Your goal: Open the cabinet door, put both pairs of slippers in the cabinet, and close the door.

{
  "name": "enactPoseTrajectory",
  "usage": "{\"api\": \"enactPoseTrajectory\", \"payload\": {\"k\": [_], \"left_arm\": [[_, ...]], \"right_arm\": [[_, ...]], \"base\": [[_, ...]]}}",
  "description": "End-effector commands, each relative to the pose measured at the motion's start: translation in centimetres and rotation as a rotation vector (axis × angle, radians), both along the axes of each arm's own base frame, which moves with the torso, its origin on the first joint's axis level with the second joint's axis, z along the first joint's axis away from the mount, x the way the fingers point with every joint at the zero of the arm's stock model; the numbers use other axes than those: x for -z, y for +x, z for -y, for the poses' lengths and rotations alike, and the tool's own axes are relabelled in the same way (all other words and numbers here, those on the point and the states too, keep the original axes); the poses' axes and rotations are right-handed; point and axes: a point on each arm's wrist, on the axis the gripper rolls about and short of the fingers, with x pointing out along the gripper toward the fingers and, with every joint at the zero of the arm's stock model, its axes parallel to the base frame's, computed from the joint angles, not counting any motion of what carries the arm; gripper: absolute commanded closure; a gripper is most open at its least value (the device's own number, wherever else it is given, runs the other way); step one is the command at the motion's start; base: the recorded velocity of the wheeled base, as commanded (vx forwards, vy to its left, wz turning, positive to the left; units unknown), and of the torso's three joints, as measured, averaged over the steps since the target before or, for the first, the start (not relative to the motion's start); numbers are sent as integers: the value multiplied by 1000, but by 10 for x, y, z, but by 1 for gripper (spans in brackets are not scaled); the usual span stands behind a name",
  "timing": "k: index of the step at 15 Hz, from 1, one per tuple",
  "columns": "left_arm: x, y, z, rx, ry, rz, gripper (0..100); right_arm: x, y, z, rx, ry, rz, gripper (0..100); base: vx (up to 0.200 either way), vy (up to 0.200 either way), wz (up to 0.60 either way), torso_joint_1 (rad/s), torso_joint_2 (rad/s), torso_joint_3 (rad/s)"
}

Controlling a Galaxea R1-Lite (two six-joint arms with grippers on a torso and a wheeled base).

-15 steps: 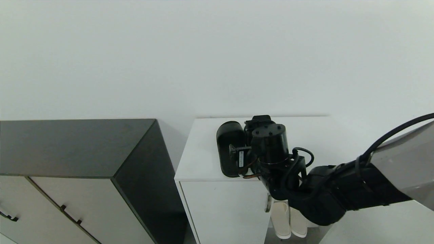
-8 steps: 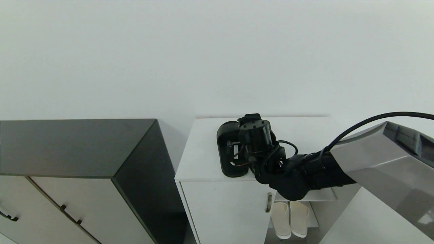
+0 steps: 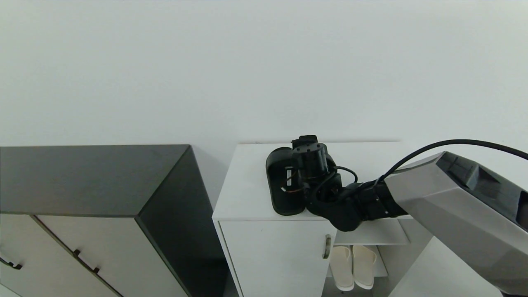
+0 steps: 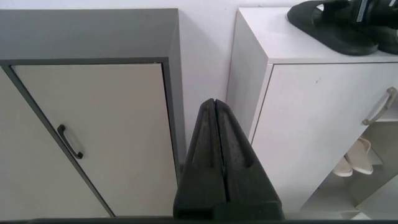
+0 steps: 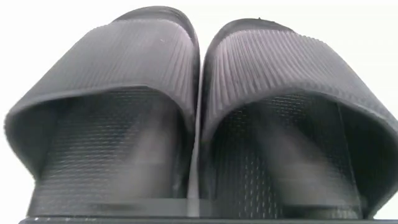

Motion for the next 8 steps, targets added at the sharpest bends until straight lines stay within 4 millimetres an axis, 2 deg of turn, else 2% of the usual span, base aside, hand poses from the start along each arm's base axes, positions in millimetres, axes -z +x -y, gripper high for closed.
{"api": "enactPoseTrajectory", "payload": {"k": [1, 5, 8], "left_arm": [[0, 0, 0, -1, 0, -2, 100], [0, 0, 0, -1, 0, -2, 100], [0, 0, 0, -1, 0, -2, 100]], "right_arm": [[1, 1, 0, 10, -2, 2, 100], [-19, -12, 4, -1, 21, 22, 100], [-46, -74, 29, -142, 42, 18, 100]], "base": [[0, 0, 0, 0, 0, 0], [0, 0, 0, 0, 0, 0], [0, 0, 0, 0, 0, 0]]}}
